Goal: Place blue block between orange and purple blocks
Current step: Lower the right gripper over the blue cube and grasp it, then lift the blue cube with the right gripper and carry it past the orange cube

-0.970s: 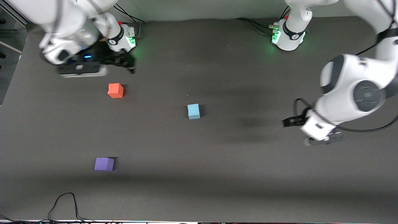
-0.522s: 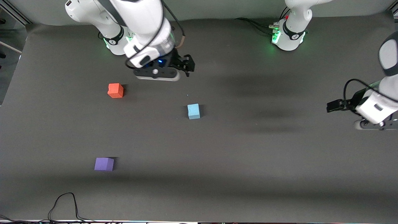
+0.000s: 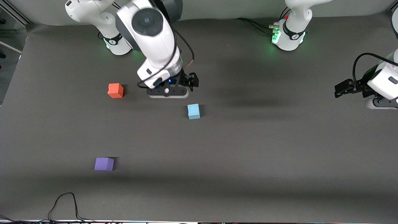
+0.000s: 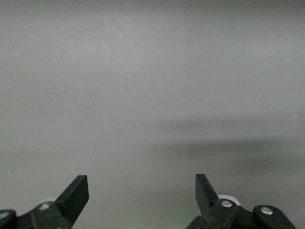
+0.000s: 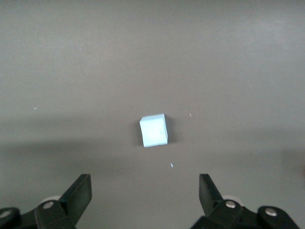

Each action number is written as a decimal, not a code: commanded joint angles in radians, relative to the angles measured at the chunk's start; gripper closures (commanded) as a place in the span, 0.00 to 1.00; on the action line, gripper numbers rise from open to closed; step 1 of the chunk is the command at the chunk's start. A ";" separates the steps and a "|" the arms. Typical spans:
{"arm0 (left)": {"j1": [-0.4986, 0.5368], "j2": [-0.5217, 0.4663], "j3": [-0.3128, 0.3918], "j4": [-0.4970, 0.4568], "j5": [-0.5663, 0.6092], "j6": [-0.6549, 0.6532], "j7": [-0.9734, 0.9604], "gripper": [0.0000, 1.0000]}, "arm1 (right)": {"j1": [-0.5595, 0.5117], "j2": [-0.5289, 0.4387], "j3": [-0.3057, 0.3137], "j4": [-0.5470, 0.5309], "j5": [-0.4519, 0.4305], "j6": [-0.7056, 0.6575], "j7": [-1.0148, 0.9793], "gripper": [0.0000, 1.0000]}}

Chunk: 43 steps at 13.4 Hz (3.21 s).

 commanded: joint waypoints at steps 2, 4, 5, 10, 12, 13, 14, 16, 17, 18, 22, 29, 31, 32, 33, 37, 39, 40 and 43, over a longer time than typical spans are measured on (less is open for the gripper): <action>-0.185 -0.032 0.190 -0.009 -0.013 -0.014 0.020 0.00 | 0.081 -0.062 -0.007 -0.356 -0.083 0.340 -0.040 0.00; -0.212 -0.030 0.212 -0.003 -0.013 -0.014 0.019 0.00 | 0.108 -0.021 -0.007 -0.458 -0.085 0.511 -0.037 0.00; -0.212 -0.024 0.210 0.006 -0.013 -0.014 0.010 0.00 | 0.112 -0.001 -0.007 -0.481 -0.085 0.550 -0.038 0.00; -0.207 0.022 0.209 0.060 -0.013 -0.014 0.020 0.00 | 0.109 0.139 -0.007 -0.481 -0.074 0.685 -0.020 0.00; -0.212 0.030 0.207 0.069 -0.013 -0.014 0.023 0.00 | 0.109 0.195 -0.007 -0.481 -0.069 0.761 -0.017 0.00; -0.213 0.030 0.206 0.068 -0.011 -0.012 0.028 0.00 | 0.109 0.217 -0.007 -0.480 -0.047 0.791 -0.009 0.00; -0.213 0.030 0.204 0.068 -0.011 -0.012 0.034 0.00 | 0.110 0.235 -0.009 -0.475 -0.033 0.809 -0.008 0.00; -0.215 0.028 0.201 0.066 -0.010 -0.012 0.039 0.00 | 0.104 0.243 -0.007 -0.468 -0.032 0.812 -0.006 0.00; -0.215 0.027 0.201 0.066 -0.010 -0.014 0.039 0.00 | 0.104 0.245 -0.007 -0.468 -0.032 0.812 -0.005 0.01; -0.216 0.027 0.201 0.066 -0.010 -0.014 0.039 0.00 | 0.102 0.252 -0.009 -0.465 -0.032 0.814 -0.011 0.08; -0.212 0.027 0.201 0.065 -0.011 -0.015 0.065 0.00 | 0.077 0.248 -0.013 -0.432 -0.032 0.776 -0.020 0.90; -0.212 0.024 0.201 0.065 -0.011 -0.024 0.066 0.00 | -0.048 -0.059 -0.021 -0.064 0.024 0.053 -0.132 0.89; -0.212 0.024 0.201 0.065 -0.013 -0.026 0.065 0.00 | -0.118 -0.048 -0.019 0.139 0.062 -0.139 -0.212 0.89; -0.212 0.024 0.201 0.065 -0.013 -0.026 0.065 0.00 | -0.158 -0.050 -0.019 0.169 0.072 -0.174 -0.219 0.88; -0.213 0.024 0.201 0.065 -0.013 -0.026 0.065 0.00 | -0.187 -0.063 -0.019 0.166 0.072 -0.181 -0.270 0.88; -0.212 0.025 0.201 0.069 -0.014 -0.023 0.065 0.00 | -0.269 -0.137 -0.126 0.128 0.067 -0.290 -0.499 0.87; -0.213 0.025 0.201 0.069 -0.013 -0.017 0.065 0.00 | -0.270 -0.180 -0.292 0.086 0.070 -0.307 -0.670 0.87; -0.213 0.027 0.201 0.069 -0.014 -0.017 0.066 0.00 | -0.270 -0.185 -0.365 0.086 0.070 -0.312 -0.727 0.87; -0.213 0.025 0.195 0.071 -0.013 -0.023 0.063 0.00 | -0.269 -0.198 -0.481 0.082 0.072 -0.349 -0.841 0.86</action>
